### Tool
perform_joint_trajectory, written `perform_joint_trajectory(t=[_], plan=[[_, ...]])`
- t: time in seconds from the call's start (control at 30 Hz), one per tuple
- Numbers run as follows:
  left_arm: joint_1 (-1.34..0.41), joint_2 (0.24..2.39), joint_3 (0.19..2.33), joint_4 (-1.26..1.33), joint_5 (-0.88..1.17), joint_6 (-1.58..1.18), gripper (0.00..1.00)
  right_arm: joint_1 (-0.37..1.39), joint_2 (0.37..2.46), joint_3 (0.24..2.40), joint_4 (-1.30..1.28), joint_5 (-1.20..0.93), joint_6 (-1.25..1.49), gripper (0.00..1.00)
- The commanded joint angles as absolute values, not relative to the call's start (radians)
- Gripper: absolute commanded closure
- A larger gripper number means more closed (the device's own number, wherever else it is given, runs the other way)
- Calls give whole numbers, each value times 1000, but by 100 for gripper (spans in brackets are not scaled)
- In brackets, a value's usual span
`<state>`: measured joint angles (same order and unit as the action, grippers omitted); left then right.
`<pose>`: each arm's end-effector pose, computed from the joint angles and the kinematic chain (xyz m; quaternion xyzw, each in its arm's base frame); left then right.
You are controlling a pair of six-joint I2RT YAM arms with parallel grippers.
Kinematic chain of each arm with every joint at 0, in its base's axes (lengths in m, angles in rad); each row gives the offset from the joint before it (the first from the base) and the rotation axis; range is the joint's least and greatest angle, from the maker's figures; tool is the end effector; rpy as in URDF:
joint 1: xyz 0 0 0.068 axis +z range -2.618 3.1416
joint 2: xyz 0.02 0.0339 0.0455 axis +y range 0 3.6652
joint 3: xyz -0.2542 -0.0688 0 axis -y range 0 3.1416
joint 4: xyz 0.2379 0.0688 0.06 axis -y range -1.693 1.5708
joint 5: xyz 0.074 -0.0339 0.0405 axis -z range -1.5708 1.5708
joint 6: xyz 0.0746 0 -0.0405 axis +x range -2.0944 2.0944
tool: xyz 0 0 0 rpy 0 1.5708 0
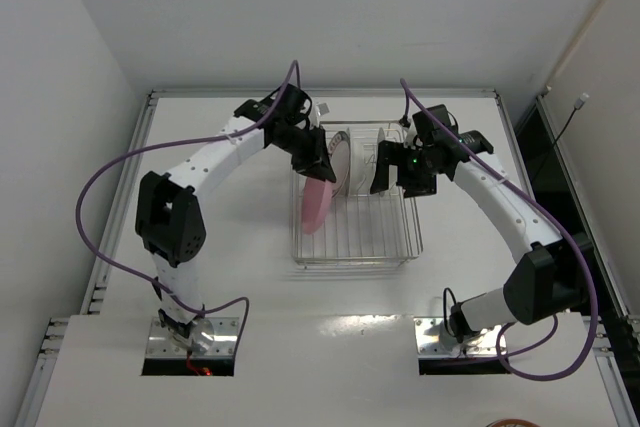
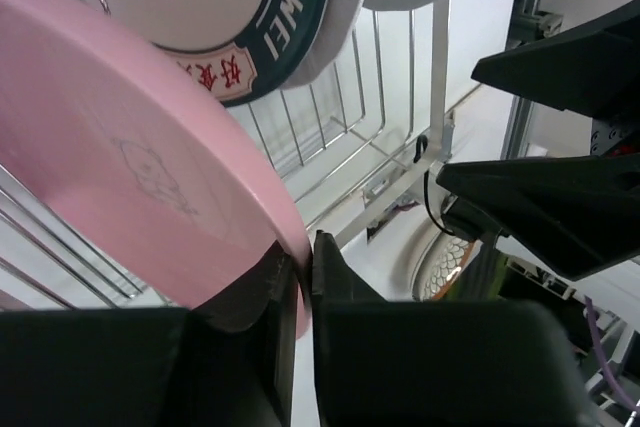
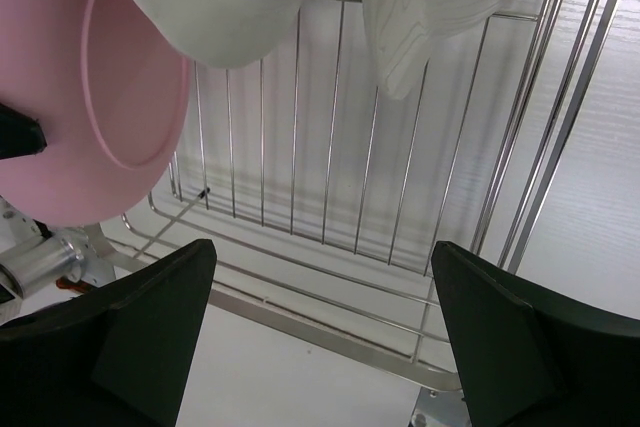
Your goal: Load the plates into the dish rack
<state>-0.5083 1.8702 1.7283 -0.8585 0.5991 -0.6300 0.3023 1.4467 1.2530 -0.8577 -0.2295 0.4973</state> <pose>0.3396 -0.2374 0.2680 0.0271 0.9202 -0.3834 0.0738 0.2874 0.1074 0.2515 0.0642 0.9584 0.2012 0.1919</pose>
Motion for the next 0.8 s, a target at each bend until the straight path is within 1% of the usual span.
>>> perform_joint_trajectory(t=[0.0,0.37,0.43,0.53,0.63,0.77], plan=[[-503,1871,1824,-834,572,-603,100,298,1417,1243,-838,-236,492,12],[-446,1844,1865,-598,571,-692,100,278,1417,1233,-848,-236,483,12],[-446,1833,1842,-557,595,-719,100,269,1417,1233,-848,-236,483,12],[-428,1810,1757,-398,629,-785,100,268,1417,1233,-848,-236,483,12],[-419,1801,1680,-310,629,-843,100,259,1417,1233,-857,-236,483,12],[-410,1830,1671,-273,649,-844,100,259,1417,1233,-857,-236,474,12]])
